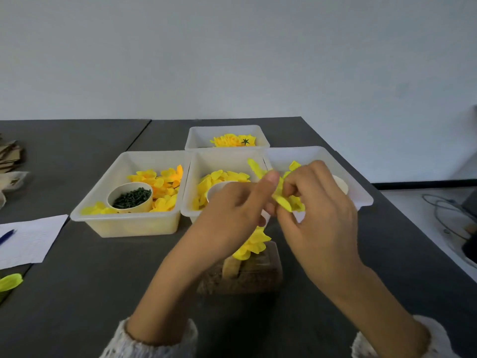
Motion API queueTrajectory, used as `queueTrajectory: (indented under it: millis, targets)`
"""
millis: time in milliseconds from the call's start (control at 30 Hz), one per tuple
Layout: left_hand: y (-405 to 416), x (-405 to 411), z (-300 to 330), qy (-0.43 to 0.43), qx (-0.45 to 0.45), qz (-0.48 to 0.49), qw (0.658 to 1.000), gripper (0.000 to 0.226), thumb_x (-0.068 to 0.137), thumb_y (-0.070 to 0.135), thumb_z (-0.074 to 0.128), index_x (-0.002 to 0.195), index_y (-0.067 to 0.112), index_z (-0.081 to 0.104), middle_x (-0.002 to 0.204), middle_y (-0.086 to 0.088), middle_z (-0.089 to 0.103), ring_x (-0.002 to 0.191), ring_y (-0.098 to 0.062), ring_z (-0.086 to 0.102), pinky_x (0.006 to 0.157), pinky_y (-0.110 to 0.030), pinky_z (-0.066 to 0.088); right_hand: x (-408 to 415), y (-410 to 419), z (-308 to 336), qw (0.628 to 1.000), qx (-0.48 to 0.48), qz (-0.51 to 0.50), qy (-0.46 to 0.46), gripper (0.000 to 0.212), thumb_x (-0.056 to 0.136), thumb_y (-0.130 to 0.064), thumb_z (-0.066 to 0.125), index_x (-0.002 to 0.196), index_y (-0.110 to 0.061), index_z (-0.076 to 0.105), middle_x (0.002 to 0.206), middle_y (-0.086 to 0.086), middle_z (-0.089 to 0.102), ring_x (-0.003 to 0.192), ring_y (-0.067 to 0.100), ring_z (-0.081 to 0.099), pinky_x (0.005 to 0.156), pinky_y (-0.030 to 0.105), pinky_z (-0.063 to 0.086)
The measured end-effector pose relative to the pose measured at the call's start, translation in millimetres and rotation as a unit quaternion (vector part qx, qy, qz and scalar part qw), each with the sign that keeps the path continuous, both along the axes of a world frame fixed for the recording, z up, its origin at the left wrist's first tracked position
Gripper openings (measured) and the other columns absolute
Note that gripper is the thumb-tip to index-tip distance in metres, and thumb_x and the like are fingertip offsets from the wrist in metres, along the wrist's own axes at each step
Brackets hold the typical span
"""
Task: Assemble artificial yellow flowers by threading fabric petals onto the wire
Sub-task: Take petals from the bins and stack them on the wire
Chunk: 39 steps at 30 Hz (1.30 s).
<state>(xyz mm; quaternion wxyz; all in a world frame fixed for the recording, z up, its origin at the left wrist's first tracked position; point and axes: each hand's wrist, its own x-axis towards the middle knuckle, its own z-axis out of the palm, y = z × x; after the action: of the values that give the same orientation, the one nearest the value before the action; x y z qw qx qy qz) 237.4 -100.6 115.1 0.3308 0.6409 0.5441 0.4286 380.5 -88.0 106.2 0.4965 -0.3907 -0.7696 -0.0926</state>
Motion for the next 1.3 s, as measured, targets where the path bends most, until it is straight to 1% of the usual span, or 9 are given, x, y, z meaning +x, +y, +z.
queueTrajectory:
  millis: [167,267,400,533,667,833,1033,1167,1300]
  targets:
    - [5.4,-15.0,6.8,-0.075,0.041,0.044,0.995,0.042,0.101,0.028,0.051,0.065,0.007,0.058,0.051,0.007,0.052,0.046,-0.002,0.048,0.049,-0.013,0.041,-13.7,12.3,-2.1,0.993,-0.051,0.089,-0.058,0.028,0.069,-0.015,0.077,0.090,-0.014,0.058,0.098,0.001,0.050,0.090,0.017,0.050,0.066,0.028,0.045]
    - [5.1,-28.1,3.0,-0.065,0.006,0.042,0.997,0.038,0.099,0.028,0.055,0.063,0.019,0.059,0.049,0.012,0.047,0.043,0.001,0.043,0.046,-0.010,0.038,-10.2,18.2,-2.3,0.975,-0.136,0.173,0.033,0.035,0.079,-0.041,0.066,0.108,-0.028,0.052,0.112,-0.009,0.044,0.100,0.005,0.049,0.078,0.010,0.039]
    - [8.8,-32.9,-4.5,-0.080,-0.037,0.002,0.996,0.036,0.098,0.026,0.058,0.062,0.025,0.061,0.050,0.016,0.049,0.045,0.001,0.044,0.048,-0.013,0.038,-10.1,35.8,4.9,0.894,-0.355,0.222,0.160,0.043,0.085,-0.066,0.047,0.117,-0.038,0.046,0.108,-0.007,0.056,0.080,-0.002,0.058,0.067,0.009,0.044]
    - [9.2,-32.2,-2.7,-0.074,-0.049,-0.050,0.995,0.016,0.095,0.024,0.062,0.082,0.016,0.068,0.061,0.015,0.064,0.051,0.000,0.052,0.054,-0.016,0.041,-7.4,54.5,9.7,0.830,-0.480,0.263,0.106,0.028,0.090,-0.047,0.051,0.094,-0.021,0.061,0.083,-0.001,0.061,0.067,0.007,0.055,0.060,0.022,0.041]
    - [10.4,-37.7,-6.4,-0.064,-0.060,-0.081,0.993,0.023,0.095,0.023,0.062,0.102,0.002,0.069,0.073,-0.007,0.057,0.056,-0.016,0.038,0.057,-0.026,0.034,2.1,60.6,14.8,0.765,-0.559,0.302,0.102,0.038,0.072,-0.044,0.066,0.083,-0.008,0.059,0.070,0.008,0.038,0.057,0.012,0.034,0.056,0.027,0.025]
    - [9.4,-43.5,-12.7,-0.070,-0.076,-0.073,0.992,0.021,0.085,0.042,0.062,0.088,0.024,0.073,0.069,0.011,0.062,0.056,-0.009,0.045,0.058,-0.020,0.042,19.6,65.6,14.1,0.678,-0.619,0.388,0.084,0.020,0.076,-0.026,0.063,0.079,-0.007,0.062,0.060,-0.006,0.044,0.049,0.006,0.028,0.049,0.018,0.020]
    - [12.9,-43.7,-18.3,-0.078,-0.065,-0.057,0.993,0.030,0.090,0.040,0.060,0.102,0.016,0.073,0.093,-0.009,0.073,0.067,-0.007,0.057,0.063,-0.023,0.045,19.4,68.9,7.3,0.723,-0.593,0.348,0.069,0.047,0.070,-0.031,0.068,0.095,0.008,0.061,0.061,0.000,0.042,0.047,0.006,0.027,0.047,0.020,0.018]
    - [20.5,-45.6,-22.4,-0.084,-0.009,0.013,0.996,0.018,0.095,0.029,0.061,0.082,0.023,0.072,0.066,0.016,0.068,0.059,0.006,0.059,0.052,-0.004,0.042,11.2,76.1,-0.9,0.736,-0.584,0.318,0.127,0.022,0.076,-0.034,0.064,0.070,-0.012,0.063,0.059,0.001,0.044,0.047,0.010,0.024,0.046,0.022,0.019]
    - [33.1,-54.8,-32.7,-0.072,0.004,0.075,0.995,0.034,0.099,0.030,0.055,0.075,0.008,0.064,0.049,0.017,0.052,0.047,0.003,0.046,0.052,-0.011,0.037,7.6,81.6,-13.7,0.727,-0.615,0.293,0.090,0.028,0.080,-0.039,0.059,0.073,-0.012,0.058,0.063,0.003,0.045,0.047,0.009,0.025,0.047,0.022,0.019]
